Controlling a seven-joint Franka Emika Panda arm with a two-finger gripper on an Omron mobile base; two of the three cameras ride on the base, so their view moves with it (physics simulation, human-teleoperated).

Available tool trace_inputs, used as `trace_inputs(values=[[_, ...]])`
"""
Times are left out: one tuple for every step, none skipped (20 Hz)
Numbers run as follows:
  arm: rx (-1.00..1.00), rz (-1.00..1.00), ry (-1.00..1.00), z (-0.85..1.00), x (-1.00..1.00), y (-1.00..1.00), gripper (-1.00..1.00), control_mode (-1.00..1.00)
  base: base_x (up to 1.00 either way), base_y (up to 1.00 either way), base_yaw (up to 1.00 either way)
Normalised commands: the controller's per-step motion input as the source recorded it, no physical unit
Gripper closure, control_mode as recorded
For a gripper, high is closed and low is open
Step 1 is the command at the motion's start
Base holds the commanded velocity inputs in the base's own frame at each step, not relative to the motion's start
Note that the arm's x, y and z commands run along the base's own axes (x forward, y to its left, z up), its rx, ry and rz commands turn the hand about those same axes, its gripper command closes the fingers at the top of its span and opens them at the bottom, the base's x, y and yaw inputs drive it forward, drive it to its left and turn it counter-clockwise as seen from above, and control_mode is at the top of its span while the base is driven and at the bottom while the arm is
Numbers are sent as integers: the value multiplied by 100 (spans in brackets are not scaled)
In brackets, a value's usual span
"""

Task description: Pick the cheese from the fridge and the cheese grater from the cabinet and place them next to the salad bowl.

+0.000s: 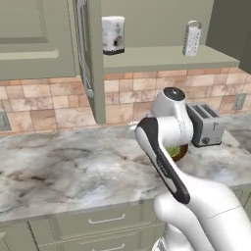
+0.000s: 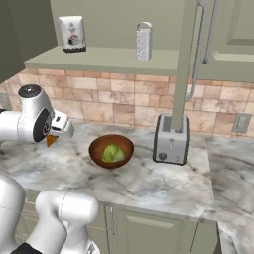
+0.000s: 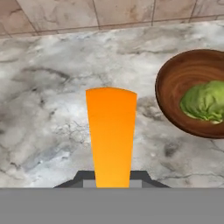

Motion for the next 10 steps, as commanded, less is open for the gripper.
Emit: trace_inputs(values=[[-11,-10,4,-70,28,20,100,-100,0,0,0],[-9,-7,2,-68,36,18,100,-100,0,0,0],[-9,-5,5,-64,46,12,100,-100,0,0,0],[-9,-4,8,-60,51,8,100,-100,0,0,0],[-7,-5,9,-52,57,10,100,-100,0,0,0],[-6,-6,9,-51,61,20,100,-100,0,0,0],[0,-4,7,-45,65,10,100,-100,0,0,0],[0,-1,5,-44,65,8,100,-100,0,0,0],[0,0,4,-43,68,2,100,-100,0,0,0],[0,0,4,-42,71,0,100,-100,0,0,0]])
